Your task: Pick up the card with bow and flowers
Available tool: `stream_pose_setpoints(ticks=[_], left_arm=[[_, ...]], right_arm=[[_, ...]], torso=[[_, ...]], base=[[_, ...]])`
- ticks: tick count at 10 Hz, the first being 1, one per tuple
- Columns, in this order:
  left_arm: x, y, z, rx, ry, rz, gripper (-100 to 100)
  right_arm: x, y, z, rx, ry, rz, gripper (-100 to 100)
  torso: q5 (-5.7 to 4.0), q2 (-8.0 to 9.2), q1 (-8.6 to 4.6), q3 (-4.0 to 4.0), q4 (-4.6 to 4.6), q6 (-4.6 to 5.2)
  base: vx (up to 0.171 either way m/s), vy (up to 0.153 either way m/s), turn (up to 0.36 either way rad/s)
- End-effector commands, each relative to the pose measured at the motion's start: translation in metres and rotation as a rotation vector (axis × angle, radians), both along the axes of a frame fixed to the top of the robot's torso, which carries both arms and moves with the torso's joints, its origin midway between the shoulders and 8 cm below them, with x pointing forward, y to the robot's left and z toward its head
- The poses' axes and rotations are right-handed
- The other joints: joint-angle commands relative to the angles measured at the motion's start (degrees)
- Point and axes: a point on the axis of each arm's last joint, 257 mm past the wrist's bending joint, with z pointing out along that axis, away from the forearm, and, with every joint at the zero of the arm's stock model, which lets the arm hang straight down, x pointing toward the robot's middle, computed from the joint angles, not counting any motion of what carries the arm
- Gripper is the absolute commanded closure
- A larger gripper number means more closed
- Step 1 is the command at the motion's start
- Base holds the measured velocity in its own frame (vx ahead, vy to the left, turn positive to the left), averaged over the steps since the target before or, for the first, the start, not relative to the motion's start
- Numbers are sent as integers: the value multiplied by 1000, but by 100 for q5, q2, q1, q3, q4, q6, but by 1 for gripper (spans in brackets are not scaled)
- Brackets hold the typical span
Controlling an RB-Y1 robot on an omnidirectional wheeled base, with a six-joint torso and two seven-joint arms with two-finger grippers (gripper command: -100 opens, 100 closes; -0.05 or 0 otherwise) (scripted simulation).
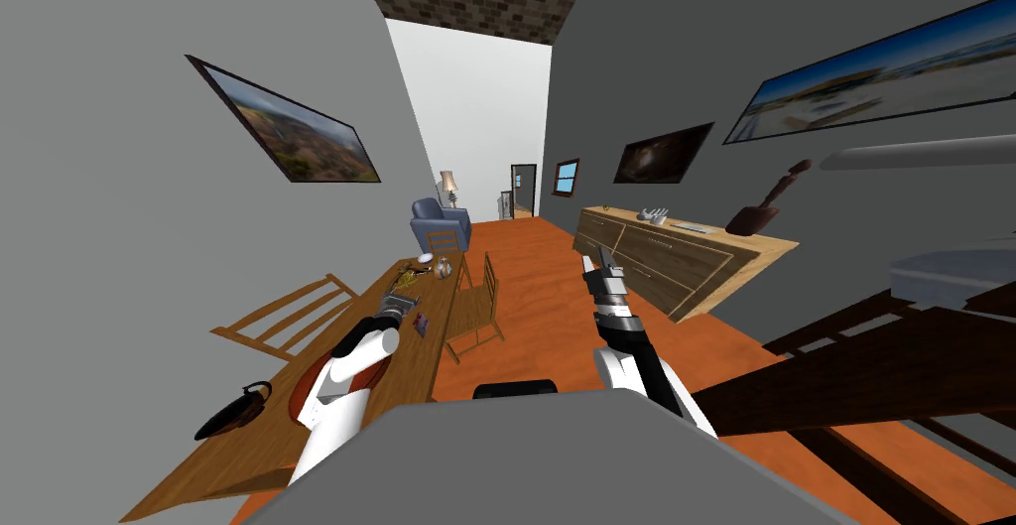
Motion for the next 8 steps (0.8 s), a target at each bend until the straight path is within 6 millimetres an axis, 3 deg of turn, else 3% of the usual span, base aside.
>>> stream_pose_setpoints(ticks=[1,4,7,8], left_arm=[[-1,5,-12,-36,29,11,-100],[-10,21,-50,-155,105,61,-100],[-16,27,-70,-217,149,84,-100],[-23,33,-88,-275,186,109,-100]], right_arm=[[0,0,0,0,0,0,0],[0,0,0,0,0,0,0],[0,0,0,0,0,0,0],[0,0,0,0,0,0,0]], torso=[[0,0,0,0,0,0],[0,-3,1,-1,0,-2],[0,-3,2,-1,0,-1],[0,-3,1,-1,0,-3]], base=[[-22,13,-58],[-20,14,-84],[-17,16,-80],[-18,16,-120]])
